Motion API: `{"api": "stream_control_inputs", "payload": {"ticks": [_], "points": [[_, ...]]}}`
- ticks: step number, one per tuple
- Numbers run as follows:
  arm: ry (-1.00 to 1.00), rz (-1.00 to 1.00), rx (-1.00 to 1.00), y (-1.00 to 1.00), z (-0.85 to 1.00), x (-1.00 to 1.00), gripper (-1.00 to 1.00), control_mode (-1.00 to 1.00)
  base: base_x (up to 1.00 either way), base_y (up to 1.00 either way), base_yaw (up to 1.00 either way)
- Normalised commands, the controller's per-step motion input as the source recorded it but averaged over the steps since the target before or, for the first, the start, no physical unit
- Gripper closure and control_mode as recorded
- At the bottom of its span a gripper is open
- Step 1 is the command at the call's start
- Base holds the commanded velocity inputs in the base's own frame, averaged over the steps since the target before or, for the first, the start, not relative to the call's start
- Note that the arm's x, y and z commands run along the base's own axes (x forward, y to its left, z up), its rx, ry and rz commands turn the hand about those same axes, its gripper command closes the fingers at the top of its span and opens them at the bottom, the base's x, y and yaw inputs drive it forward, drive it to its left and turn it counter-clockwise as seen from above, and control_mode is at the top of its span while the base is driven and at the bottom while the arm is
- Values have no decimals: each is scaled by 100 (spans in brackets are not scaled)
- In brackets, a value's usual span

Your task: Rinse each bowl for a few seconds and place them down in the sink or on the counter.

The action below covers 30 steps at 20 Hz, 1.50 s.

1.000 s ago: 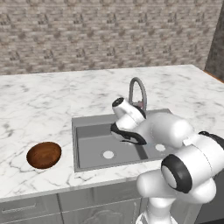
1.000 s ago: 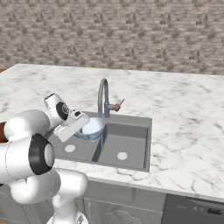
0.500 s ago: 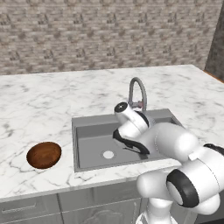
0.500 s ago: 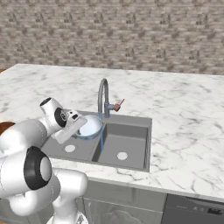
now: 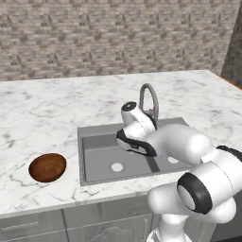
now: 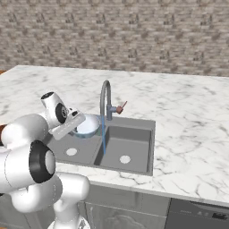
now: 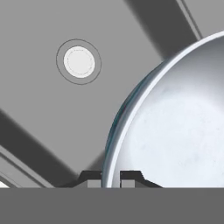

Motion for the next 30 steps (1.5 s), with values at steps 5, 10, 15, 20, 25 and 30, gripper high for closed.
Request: {"api": "stream_control_inputs", "payload": {"ticks": [5,10,15,20,25,30], "points": [[2,0,0,60,-1,4,100,-100,0,0,0],[21,2,7,17,-14,36,100,-100,0,0,0],[15,0,3,22,-24,22,100,-100,0,0,0],[5,0,0,53,-36,8,100,-100,0,0,0],[0,0,0,26,-40,1,100,-100,0,0,0],[0,0,-1,26,-33,1,100,-100,0,0,0]]}}
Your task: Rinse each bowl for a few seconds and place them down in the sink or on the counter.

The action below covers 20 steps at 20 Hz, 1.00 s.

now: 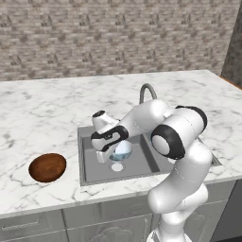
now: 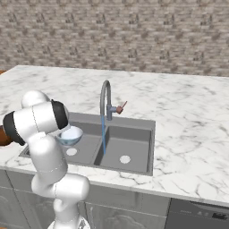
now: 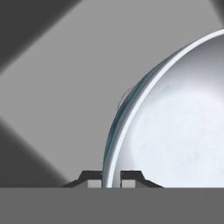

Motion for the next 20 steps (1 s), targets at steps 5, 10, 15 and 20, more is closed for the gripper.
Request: {"api": "stream_control_inputs", "payload": {"ticks": [5,10,15,20], "points": [[-1,1,0,5,-21,6,100,-100,0,0,0],[-1,3,0,0,-20,12,100,-100,0,0,0],[0,3,0,4,-31,17,100,-100,0,0,0],[0,3,0,1,-32,19,100,-100,0,0,0]]}}
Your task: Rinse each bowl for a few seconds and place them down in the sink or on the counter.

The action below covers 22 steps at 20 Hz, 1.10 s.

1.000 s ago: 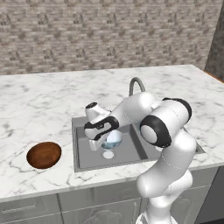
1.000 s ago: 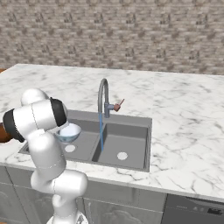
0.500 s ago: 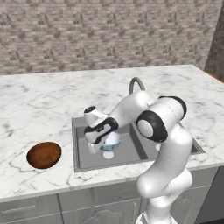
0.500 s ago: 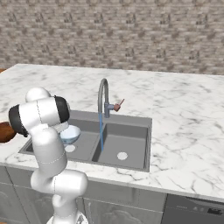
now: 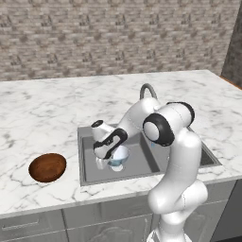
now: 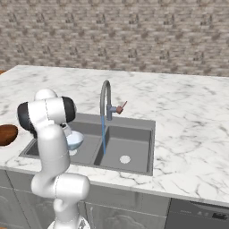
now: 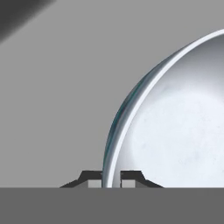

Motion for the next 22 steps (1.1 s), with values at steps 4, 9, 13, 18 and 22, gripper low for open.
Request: {"api": "stream_control_inputs", "payload": {"ticks": [4,9,13,18,22], "points": [[-2,3,0,2,-35,18,100,-100,0,0,0],[-1,2,0,7,-42,17,100,-100,0,0,0],[-1,2,0,13,-37,14,-100,-100,0,0,0],[-5,1,0,1,8,-4,-100,-100,0,0,0],[-6,1,0,0,35,-3,-100,-100,0,0,0]]}}
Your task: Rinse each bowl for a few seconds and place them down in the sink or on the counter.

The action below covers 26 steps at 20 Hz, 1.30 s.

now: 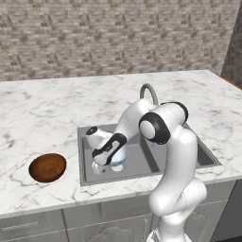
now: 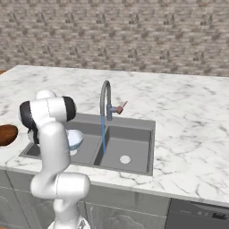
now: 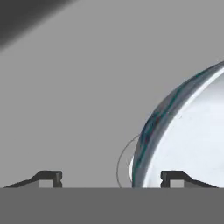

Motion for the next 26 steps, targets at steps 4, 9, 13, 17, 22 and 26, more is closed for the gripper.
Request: {"api": "stream_control_inputs", "payload": {"ticks": [4,9,13,17,22,26], "points": [[-6,0,0,0,46,0,-100,-100,0,0,0],[-1,0,0,0,64,0,-100,-100,0,0,0],[-1,0,0,0,79,0,-100,-100,0,0,0],[-1,0,2,0,86,-3,-100,-100,0,0,0],[-5,2,10,1,77,-23,-100,-100,0,0,0],[-5,3,6,15,78,-32,-100,-100,0,0,0]]}}
